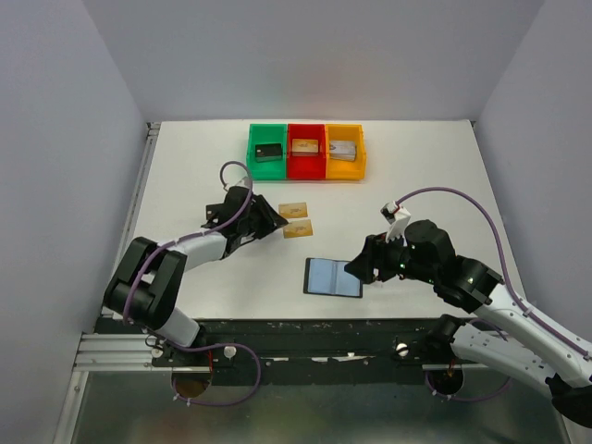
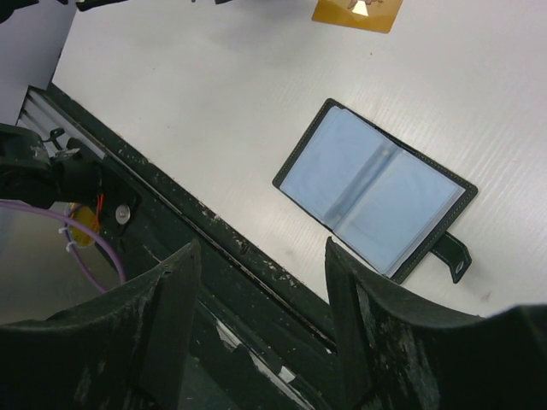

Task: Take the credit cards out of the card holder
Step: Place the credit card at the center of the board, then reset both arms

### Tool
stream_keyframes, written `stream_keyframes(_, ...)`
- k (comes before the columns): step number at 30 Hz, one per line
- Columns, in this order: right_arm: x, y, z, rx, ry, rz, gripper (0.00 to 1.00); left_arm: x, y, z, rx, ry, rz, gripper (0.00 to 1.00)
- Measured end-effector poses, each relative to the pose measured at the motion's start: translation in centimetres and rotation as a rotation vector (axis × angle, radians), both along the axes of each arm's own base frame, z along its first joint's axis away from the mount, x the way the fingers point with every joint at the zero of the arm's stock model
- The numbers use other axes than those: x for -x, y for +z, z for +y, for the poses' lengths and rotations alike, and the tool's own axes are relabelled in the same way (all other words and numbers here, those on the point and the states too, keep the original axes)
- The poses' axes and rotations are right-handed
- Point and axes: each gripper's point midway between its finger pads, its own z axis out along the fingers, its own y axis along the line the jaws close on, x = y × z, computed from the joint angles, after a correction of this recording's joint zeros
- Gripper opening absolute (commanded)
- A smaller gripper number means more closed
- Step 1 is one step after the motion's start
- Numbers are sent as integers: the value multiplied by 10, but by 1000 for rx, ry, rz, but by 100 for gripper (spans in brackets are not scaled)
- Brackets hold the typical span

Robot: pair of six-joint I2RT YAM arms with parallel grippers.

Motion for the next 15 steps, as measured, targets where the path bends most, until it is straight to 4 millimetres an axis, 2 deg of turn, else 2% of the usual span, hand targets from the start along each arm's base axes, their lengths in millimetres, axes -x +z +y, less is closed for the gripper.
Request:
stream_keyframes(5,0,-1,-2,5,-4,1,68,10,20,14,-54,1,-29,69)
stream_keyframes(6,0,0,-3,6,-9,-2,68,15,30,21,-77,11,-44,73)
stream_keyframes(8,0,1,-6,10,-23,-11,69,21,46,34,-122,36,-59,76)
stream_keyframes(9,-1,1,-9,13,-33,-17,69,24,57,41,-150,55,-68,84)
stream_keyframes(11,-2,4,-16,16,-58,-37,70,29,77,57,-209,94,-84,86)
stream_keyframes(12,-2,6,-20,18,-72,-48,70,33,85,65,-236,117,-89,98)
stream_keyframes(15,-4,15,-32,11,-114,-97,71,50,99,91,-316,175,-91,99)
